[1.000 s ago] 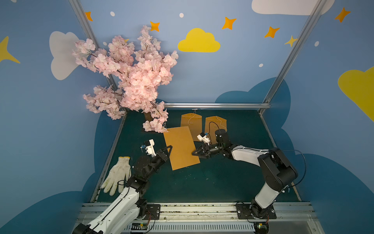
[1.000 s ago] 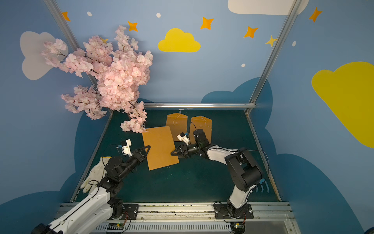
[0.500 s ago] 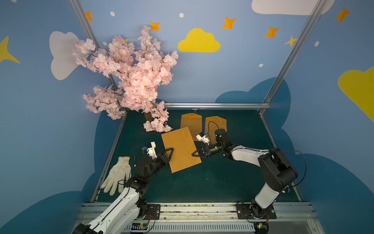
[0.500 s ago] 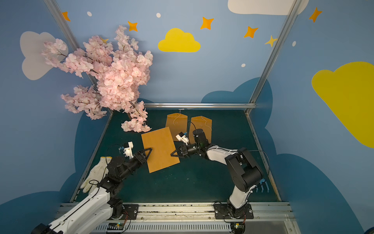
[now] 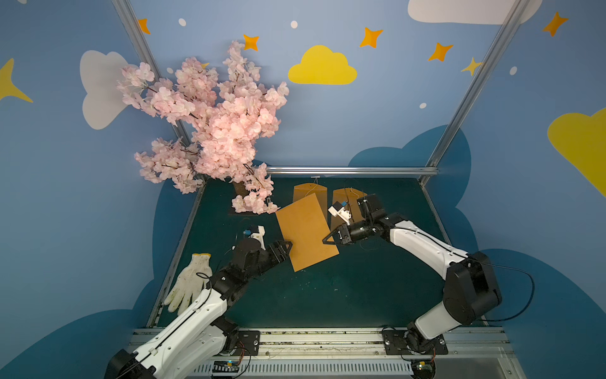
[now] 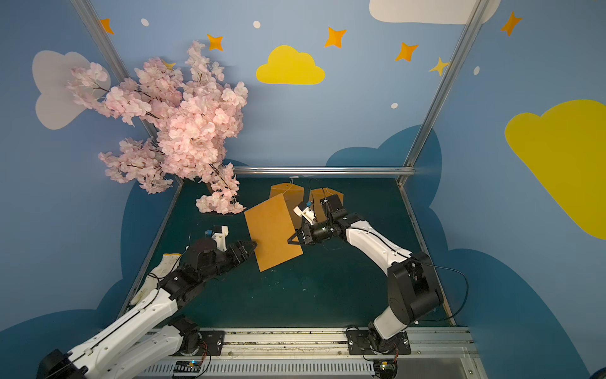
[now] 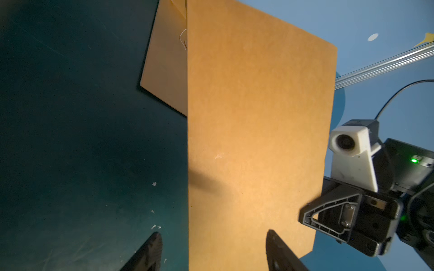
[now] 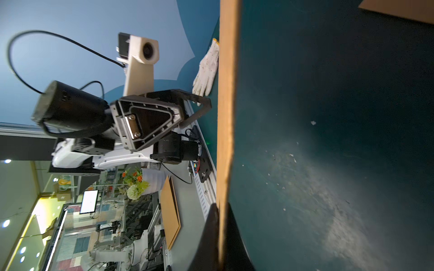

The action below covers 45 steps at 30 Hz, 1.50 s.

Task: Open the file bag
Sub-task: Pick up the file bag from the center of the board.

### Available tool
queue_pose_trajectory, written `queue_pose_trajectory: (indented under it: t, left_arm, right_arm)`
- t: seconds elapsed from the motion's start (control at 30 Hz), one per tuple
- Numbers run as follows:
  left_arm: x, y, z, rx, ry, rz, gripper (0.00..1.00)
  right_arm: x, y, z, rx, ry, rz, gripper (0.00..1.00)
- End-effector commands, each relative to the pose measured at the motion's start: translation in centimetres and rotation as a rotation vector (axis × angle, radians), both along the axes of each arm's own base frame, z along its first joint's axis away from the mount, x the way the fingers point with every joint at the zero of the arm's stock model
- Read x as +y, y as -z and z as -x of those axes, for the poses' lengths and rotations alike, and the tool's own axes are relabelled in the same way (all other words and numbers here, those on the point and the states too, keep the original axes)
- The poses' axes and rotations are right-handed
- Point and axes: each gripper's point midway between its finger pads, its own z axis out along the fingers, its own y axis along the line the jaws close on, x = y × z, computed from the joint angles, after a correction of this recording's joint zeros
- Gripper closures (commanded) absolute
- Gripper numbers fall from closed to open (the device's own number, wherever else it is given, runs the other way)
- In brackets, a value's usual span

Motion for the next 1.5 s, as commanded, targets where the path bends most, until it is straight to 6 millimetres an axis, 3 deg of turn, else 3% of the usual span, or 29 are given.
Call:
queue_pose_trajectory:
  t: [0.0, 0.13, 0.4, 0.8, 1.17, 1.47]
  left_arm:
    - [0.8, 0.5, 0.4, 0.063, 0.005, -0.153, 0.3]
    - [0.3, -1.3, -0.5, 0.054, 0.006, -0.228, 0.21]
    - [-1.8, -3.3, -2.9, 0.06, 0.038, -0.342, 0.22]
    - [-6.6, -7.1, -7.6, 0.044, 0.12, -0.448, 0.23]
    - [-8.7, -7.0, -10.1, 0.083, 0.123, -0.529, 0.32]
    - [-9.1, -5.6, -10.6, 0.133, 0.121, -0.549, 0.43]
  right_arm:
    - [-1.8, 1.3, 1.2, -0.029, -0.008, 0.155, 0.98]
    - [-2.3, 1.3, 1.4, -0.063, -0.004, 0.205, 0.99]
    - [-3.1, 0.7, 2.2, -0.138, 0.002, 0.282, 1.0]
    - [-3.0, 0.3, 2.6, -0.19, -0.009, 0.338, 1.0]
    - [-3.5, 1.1, 2.8, -0.222, 0.007, 0.419, 1.0]
    - [-3.3, 0.5, 2.0, -0.254, 0.025, 0.426, 1.0]
